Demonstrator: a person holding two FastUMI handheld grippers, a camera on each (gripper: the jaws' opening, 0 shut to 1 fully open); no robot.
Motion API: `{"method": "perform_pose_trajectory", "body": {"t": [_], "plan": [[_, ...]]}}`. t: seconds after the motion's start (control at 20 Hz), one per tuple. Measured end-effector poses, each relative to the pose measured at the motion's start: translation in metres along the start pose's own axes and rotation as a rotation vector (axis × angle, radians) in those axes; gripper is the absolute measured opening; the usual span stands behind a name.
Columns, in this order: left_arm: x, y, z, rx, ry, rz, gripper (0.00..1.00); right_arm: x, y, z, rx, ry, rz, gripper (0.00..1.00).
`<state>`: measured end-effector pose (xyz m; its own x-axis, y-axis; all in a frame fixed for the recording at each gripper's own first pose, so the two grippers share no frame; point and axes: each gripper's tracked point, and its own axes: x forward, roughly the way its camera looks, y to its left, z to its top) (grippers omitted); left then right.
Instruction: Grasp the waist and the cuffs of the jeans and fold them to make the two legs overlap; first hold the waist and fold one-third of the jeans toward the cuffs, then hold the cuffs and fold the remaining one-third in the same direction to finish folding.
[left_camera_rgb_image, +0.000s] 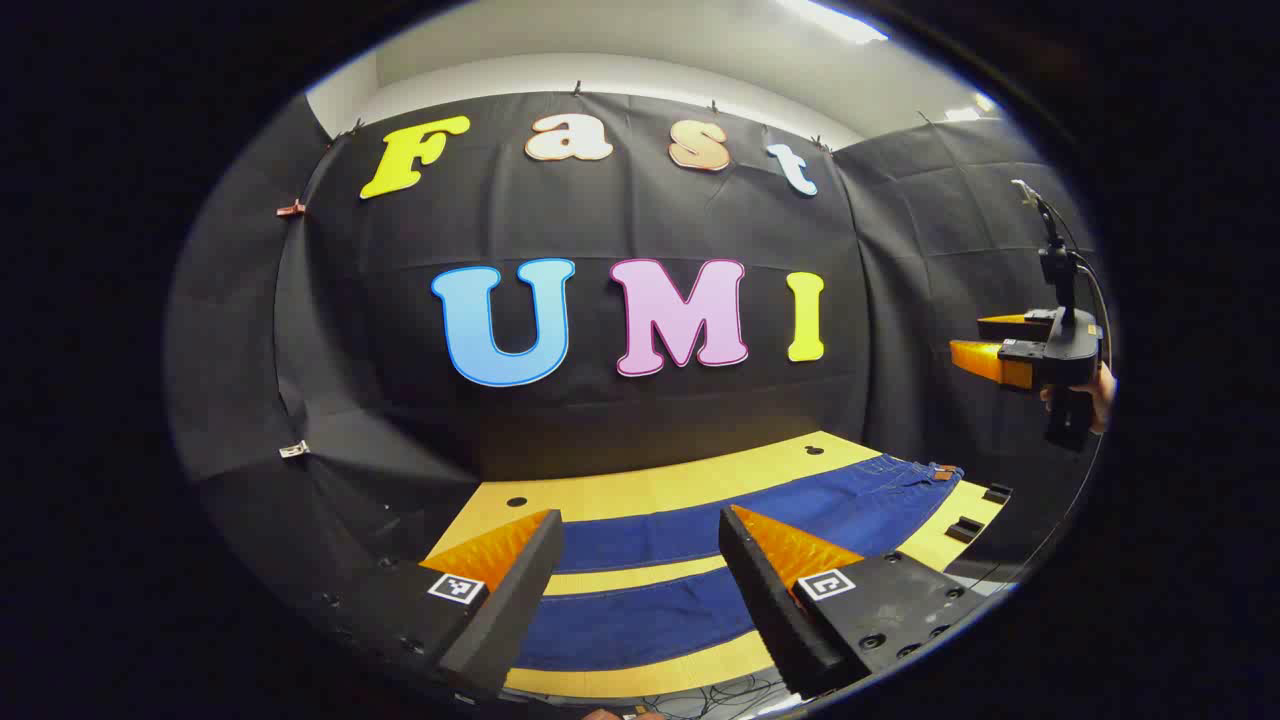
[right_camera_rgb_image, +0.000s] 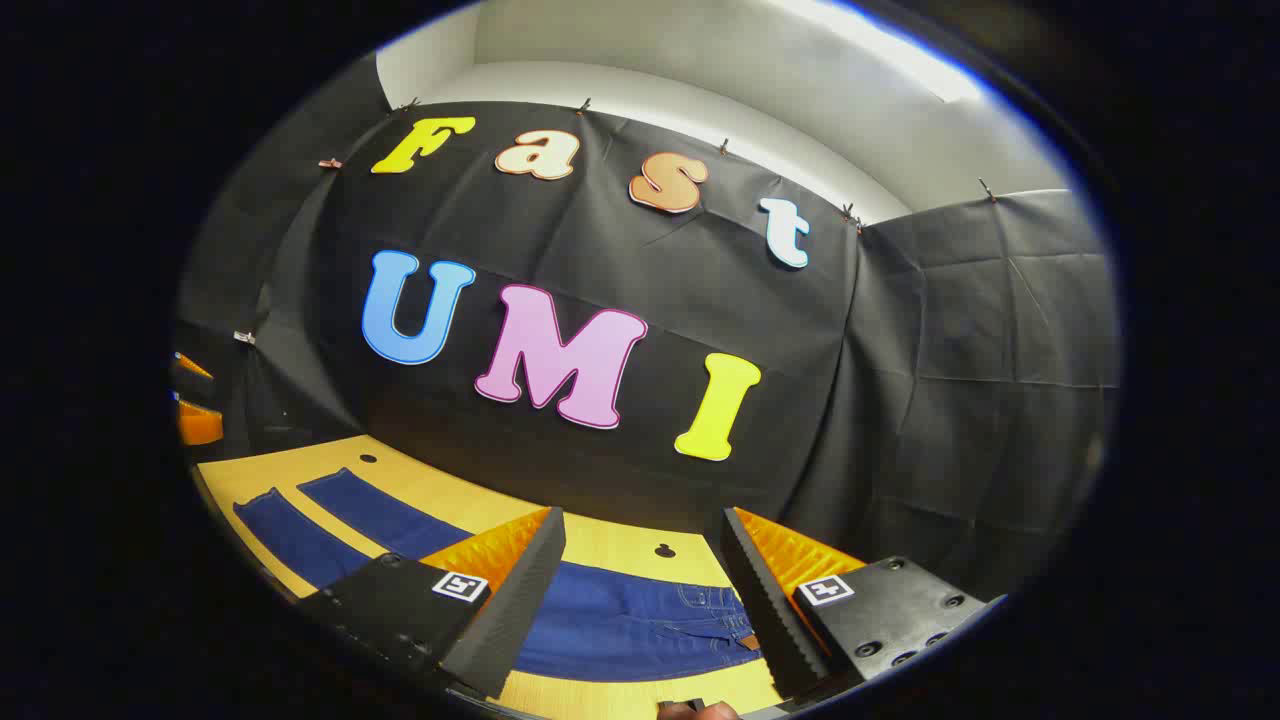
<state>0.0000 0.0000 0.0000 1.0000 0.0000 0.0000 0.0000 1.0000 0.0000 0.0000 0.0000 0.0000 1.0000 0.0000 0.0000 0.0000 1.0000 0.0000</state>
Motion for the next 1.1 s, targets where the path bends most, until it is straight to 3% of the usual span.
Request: {"method": "perform_pose_trajectory", "body": {"t": [0.5, 0.7, 0.95, 1.1], "plan": [[0.006, -0.015, 0.008, 0.004, -0.021, -0.035, 0.98, -0.014, -0.027, -0.007, 0.047, 0.029, -0.064, 0.96], [0.008, -0.012, 0.009, -0.006, -0.033, -0.024, 0.98, -0.018, -0.024, -0.009, 0.059, 0.033, -0.057, 0.96], [0.008, -0.005, -0.022, 0.035, 0.041, -0.060, 0.98, -0.020, -0.020, -0.017, 0.002, 0.049, -0.035, 0.96], [0.007, 0.003, -0.056, 0.064, 0.117, -0.087, 0.98, -0.014, -0.016, -0.055, -0.132, 0.120, 0.029, 0.96]]}}
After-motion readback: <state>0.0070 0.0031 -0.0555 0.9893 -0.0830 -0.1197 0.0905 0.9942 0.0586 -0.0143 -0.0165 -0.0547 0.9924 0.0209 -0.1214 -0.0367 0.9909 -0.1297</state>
